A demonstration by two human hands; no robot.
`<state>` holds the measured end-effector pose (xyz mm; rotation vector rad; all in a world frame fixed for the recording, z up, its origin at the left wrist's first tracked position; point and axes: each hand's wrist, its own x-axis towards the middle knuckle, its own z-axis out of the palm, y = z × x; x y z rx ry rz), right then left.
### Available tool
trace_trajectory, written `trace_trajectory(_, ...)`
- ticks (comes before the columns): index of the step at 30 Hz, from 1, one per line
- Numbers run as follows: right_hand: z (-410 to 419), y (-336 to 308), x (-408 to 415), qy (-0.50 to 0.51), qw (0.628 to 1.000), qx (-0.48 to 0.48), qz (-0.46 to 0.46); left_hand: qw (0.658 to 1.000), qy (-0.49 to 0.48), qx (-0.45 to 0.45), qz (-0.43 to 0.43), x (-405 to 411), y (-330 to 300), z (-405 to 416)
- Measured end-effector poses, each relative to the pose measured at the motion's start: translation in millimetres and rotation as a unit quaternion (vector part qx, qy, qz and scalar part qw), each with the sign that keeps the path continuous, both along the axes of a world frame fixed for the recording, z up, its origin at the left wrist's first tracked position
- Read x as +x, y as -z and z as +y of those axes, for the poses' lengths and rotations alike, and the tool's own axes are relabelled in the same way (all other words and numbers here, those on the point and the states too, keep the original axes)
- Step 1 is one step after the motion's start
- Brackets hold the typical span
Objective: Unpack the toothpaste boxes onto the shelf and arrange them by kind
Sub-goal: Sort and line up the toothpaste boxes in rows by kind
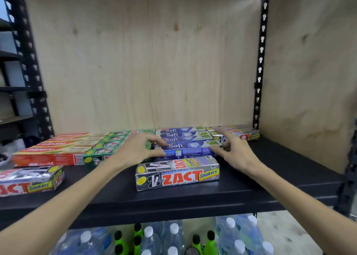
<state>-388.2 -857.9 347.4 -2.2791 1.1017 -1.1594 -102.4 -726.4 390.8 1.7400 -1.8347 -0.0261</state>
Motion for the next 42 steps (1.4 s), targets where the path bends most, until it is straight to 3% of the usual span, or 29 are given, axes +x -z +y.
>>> trace_trajectory(9, 1.3, 0.4, -0.3, -0.03, 0.999, -0.03, 0.029, 0.998, -0.002, -0.057, -0.026, 15.2, 15.7, 5.5)
trace_trajectory(14, 13.9, 2.5, -2.9, 0.075, 0.989, -0.079, 0.102, 0.995, -0.009, -0.082, 0.049, 14.3, 18.8, 26.8)
trace_trajectory(16, 31.8, -2.5, -4.8, 0.086, 0.987, -0.118, 0.065, 0.989, -0.014, -0.115, 0.095, 13.5, 20.1, 44.9)
trace_trajectory(20, 72.7, -8.2, -14.4, -0.063, 0.992, -0.093, -0.05, 0.977, 0.035, -0.131, 0.166, 0.5, 20.9, 83.3)
trace_trajectory(24, 90.3, 2.5, -25.5, -0.104, 0.99, -0.081, 0.047, 0.988, 0.072, -0.078, 0.114, -12.1, 25.0, 102.9)
trace_trajectory(29, 92.0, -1.0, -56.7, -0.091, 0.994, -0.049, 0.047, 0.99, 0.073, -0.076, 0.095, -37.3, 20.7, 96.3)
trace_trajectory(36, 73.0, -3.4, -128.0, 0.01, 0.996, -0.017, 0.083, 0.988, 0.128, -0.066, 0.052, -107.4, 21.4, 47.2)
trace_trajectory(42, 37.8, -12.2, -160.0, 0.1, 0.987, 0.024, 0.122, 0.99, 0.109, -0.093, -0.018, -168.8, 23.8, -18.6)
